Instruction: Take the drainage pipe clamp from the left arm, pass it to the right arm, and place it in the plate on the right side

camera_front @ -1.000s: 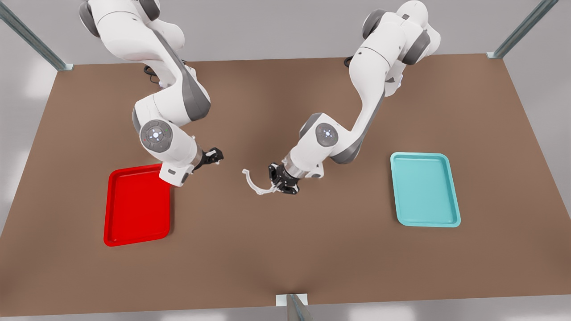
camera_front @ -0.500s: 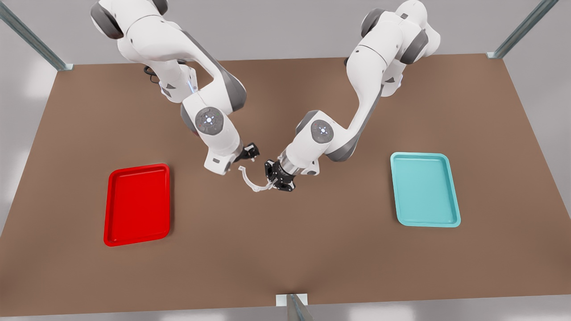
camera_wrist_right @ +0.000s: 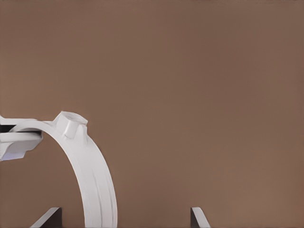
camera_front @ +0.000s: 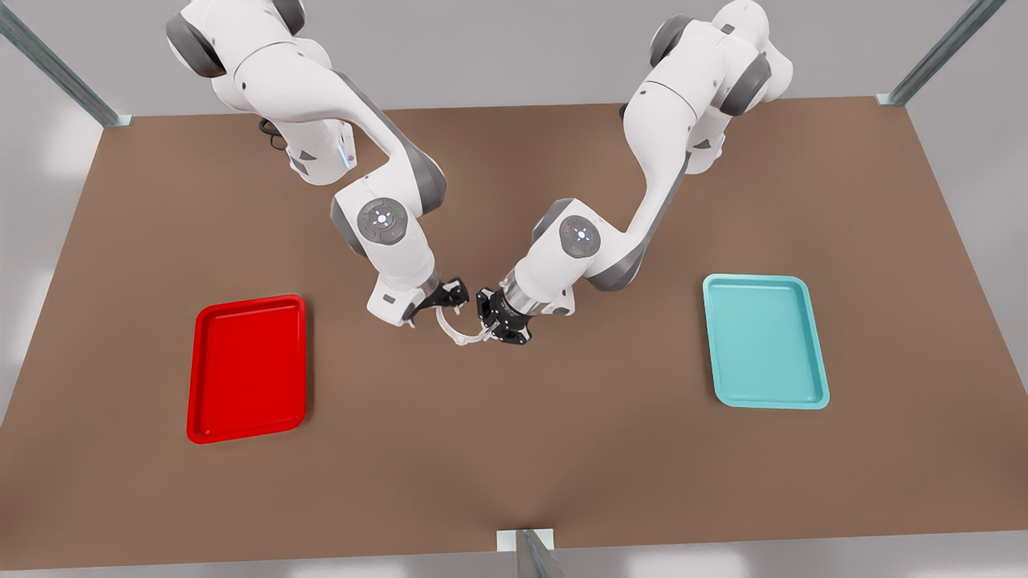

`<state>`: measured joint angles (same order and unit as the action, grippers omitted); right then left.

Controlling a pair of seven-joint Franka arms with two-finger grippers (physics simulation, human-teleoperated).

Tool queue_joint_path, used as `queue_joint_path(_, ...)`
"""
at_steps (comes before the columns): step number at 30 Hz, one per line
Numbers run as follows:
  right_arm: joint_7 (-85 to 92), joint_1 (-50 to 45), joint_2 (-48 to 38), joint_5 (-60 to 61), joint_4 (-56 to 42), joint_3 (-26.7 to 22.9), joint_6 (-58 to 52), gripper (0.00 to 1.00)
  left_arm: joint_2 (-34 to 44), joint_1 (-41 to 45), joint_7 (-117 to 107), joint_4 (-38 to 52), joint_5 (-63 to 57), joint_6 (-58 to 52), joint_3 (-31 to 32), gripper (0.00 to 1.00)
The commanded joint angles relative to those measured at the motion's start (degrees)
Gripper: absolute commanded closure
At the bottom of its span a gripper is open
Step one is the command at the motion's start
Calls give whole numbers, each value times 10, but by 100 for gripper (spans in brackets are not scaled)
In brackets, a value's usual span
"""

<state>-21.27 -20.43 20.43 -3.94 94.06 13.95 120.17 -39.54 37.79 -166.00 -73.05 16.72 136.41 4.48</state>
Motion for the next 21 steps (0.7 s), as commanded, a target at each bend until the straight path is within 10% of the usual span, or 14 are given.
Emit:
queue_joint_path(1,-44,0,0,-3,1,-1,29,0,1,0,-365,0,-2,0,0,79)
queue_joint_path(11,-44,-1,5,-13,1,0,60,60,1,0,-364,0,-2,0,0,79)
queue_joint_path(12,-44,0,5,-13,1,0,60,67,1,1,-363,1,-3,0,0,47)
queue_joint_path(15,-44,0,5,-13,1,0,60,79,1,0,-361,0,-3,0,0,0)
queue_joint_path(21,-44,1,5,-13,2,0,57,79,37,-2,-343,1,-5,-40,-6,0)
